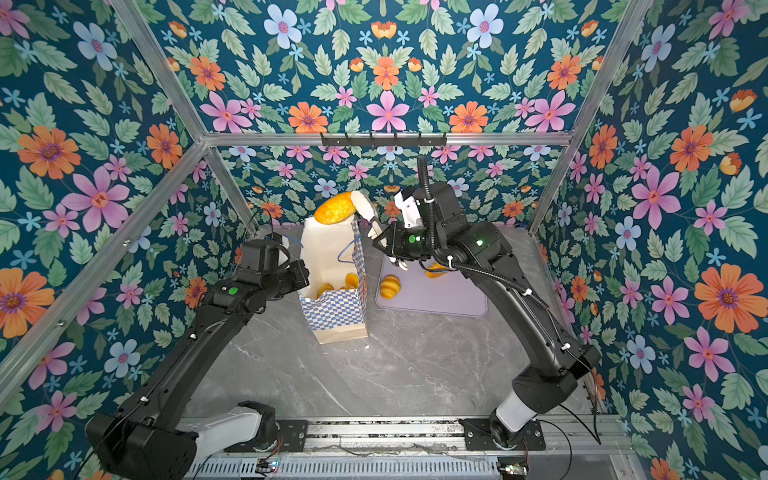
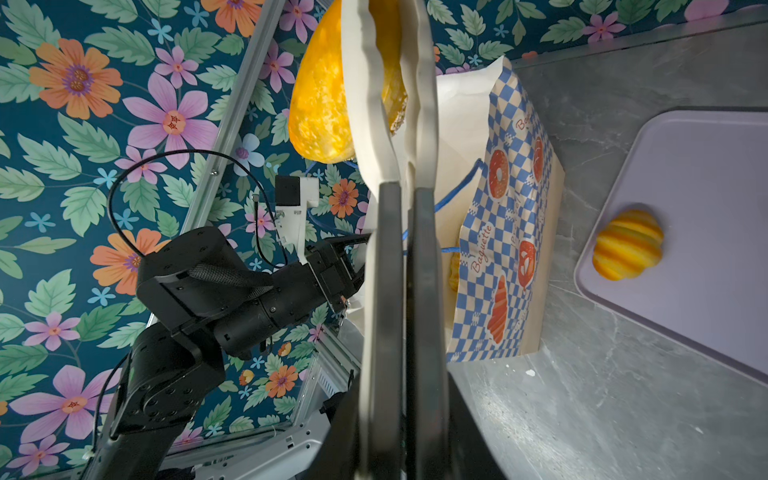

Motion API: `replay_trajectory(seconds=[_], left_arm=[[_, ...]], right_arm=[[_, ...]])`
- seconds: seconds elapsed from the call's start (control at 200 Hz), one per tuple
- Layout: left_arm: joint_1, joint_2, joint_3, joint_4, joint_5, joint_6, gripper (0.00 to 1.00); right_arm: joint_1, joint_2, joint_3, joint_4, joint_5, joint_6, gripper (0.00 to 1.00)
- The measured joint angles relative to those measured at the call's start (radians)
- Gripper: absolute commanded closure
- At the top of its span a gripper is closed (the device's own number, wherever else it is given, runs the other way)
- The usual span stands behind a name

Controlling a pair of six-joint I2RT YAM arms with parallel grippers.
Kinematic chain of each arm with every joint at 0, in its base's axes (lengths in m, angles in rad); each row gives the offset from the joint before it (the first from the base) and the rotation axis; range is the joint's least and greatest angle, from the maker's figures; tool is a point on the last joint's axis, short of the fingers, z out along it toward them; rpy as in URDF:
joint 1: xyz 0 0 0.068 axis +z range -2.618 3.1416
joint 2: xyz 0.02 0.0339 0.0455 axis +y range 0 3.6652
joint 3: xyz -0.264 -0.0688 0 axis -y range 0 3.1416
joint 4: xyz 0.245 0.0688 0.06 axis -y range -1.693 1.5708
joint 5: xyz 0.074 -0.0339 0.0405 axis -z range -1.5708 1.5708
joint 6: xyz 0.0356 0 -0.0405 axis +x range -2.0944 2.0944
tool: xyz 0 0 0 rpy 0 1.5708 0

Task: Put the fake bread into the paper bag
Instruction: 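Lift the oval yellow bun with the tongs and carry it toward the bag, then lower the oval yellow bun into the bag and open the tongs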

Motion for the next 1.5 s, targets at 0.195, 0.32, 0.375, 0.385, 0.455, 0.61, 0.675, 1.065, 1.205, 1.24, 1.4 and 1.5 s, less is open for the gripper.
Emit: replay_trajectory(seconds=[0.195,0.32,0.375,0.385,0.455,0.61,0.675,1.065,1.205,1.24,1.4,1.5], left_arm=[[0.000,-0.005,-0.003,0.000,0.000,0.000,0.95],[0.000,-0.005,-0.003,0.000,0.000,0.000,0.95],[0.000,-0.005,-0.003,0.000,0.000,0.000,0.95],[0.000,-0.005,-0.003,0.000,0.000,0.000,0.95],[0.000,-0.005,-0.003,0.000,0.000,0.000,0.95],[0.000,-0.005,-0.003,0.000,0.000,0.000,0.95],[0.000,-0.005,-0.003,0.000,0.000,0.000,0.95],[0.000,-0.003,-0.003,0.000,0.000,0.000,0.95],[0.000,-0.003,-0.003,0.000,0.000,0.000,0.95],[0.000,-0.003,-0.003,0.000,0.000,0.000,0.95],[0.000,-0.003,-0.003,0.000,0.000,0.000,0.95],[0.000,-0.003,-0.003,0.000,0.000,0.000,0.95]], right_arm=[[0.024,0.103,0.079,-0.032,0.003,-0.023,0.90],[0.031,0.156,0.124,-0.074,0.019,-0.038,0.90],[0.033,0.169,0.136,-0.085,0.023,-0.043,0.90],[0.034,0.171,0.137,-0.086,0.023,-0.044,0.90],[0.036,0.183,0.140,-0.094,0.023,-0.048,0.90],[0.038,0.220,0.161,-0.125,0.033,-0.064,0.89],[0.040,0.232,0.166,-0.135,0.043,-0.071,0.88],[0.057,0.267,0.185,-0.175,0.064,-0.095,0.79],[0.061,0.267,0.187,-0.177,0.074,-0.095,0.76],[0.061,0.267,0.187,-0.177,0.074,-0.096,0.75],[0.061,0.267,0.187,-0.179,0.080,-0.099,0.73],[0.062,0.267,0.187,-0.179,0.081,-0.099,0.71]])
